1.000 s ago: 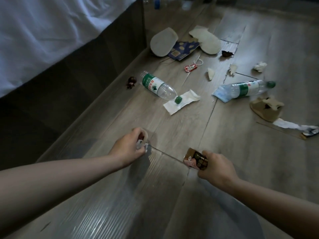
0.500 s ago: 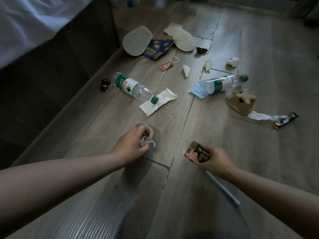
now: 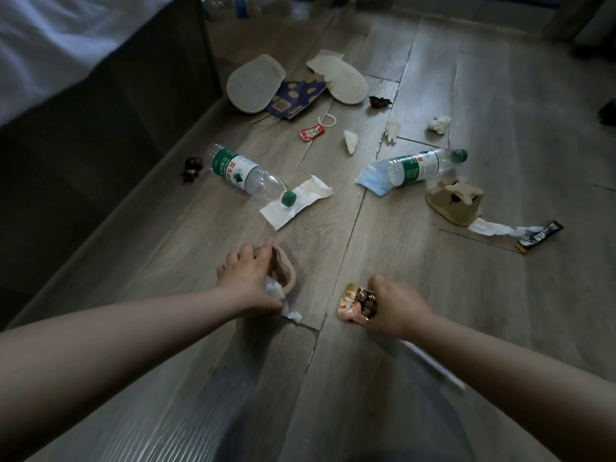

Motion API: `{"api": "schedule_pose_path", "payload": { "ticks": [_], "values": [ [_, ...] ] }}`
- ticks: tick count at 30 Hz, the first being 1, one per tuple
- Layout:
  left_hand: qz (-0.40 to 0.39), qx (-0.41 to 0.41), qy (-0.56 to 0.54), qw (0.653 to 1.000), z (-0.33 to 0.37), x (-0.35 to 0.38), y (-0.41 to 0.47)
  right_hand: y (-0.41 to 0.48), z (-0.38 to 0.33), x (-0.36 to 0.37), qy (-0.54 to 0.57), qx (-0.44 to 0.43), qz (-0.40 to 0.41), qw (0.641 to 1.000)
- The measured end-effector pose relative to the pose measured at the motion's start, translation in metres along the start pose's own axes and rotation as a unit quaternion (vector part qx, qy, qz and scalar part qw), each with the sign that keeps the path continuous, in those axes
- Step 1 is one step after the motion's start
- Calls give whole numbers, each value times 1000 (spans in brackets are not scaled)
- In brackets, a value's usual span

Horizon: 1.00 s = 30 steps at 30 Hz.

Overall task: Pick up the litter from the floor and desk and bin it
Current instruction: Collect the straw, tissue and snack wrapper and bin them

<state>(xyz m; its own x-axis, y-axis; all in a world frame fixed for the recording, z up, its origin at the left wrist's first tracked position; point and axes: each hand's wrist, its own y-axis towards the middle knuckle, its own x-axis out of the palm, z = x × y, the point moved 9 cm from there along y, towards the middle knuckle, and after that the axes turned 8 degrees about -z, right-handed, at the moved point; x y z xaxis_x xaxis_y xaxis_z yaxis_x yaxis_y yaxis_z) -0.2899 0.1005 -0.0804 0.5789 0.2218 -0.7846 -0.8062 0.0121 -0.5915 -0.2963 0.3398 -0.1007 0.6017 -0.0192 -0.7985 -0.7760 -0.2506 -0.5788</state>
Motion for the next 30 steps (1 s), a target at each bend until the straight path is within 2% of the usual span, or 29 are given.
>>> {"api": "schedule_pose_path", "payload": {
  "ticks": [4,9,16,30],
  "values": [
    [-2,-3,8,1000,1,-1,11,7,-3,-2,72,29,-45,996],
    [10,30,-24,999,8,-5,25,5,-2,4,59,32,16,998],
    [29,61,-29,997,30,-31,56,-2,-1,3,60,-30,96,993],
    [-38,59,-17,997,39,-42,69,-3,4,5,79,-40,83,993]
  ]
}}
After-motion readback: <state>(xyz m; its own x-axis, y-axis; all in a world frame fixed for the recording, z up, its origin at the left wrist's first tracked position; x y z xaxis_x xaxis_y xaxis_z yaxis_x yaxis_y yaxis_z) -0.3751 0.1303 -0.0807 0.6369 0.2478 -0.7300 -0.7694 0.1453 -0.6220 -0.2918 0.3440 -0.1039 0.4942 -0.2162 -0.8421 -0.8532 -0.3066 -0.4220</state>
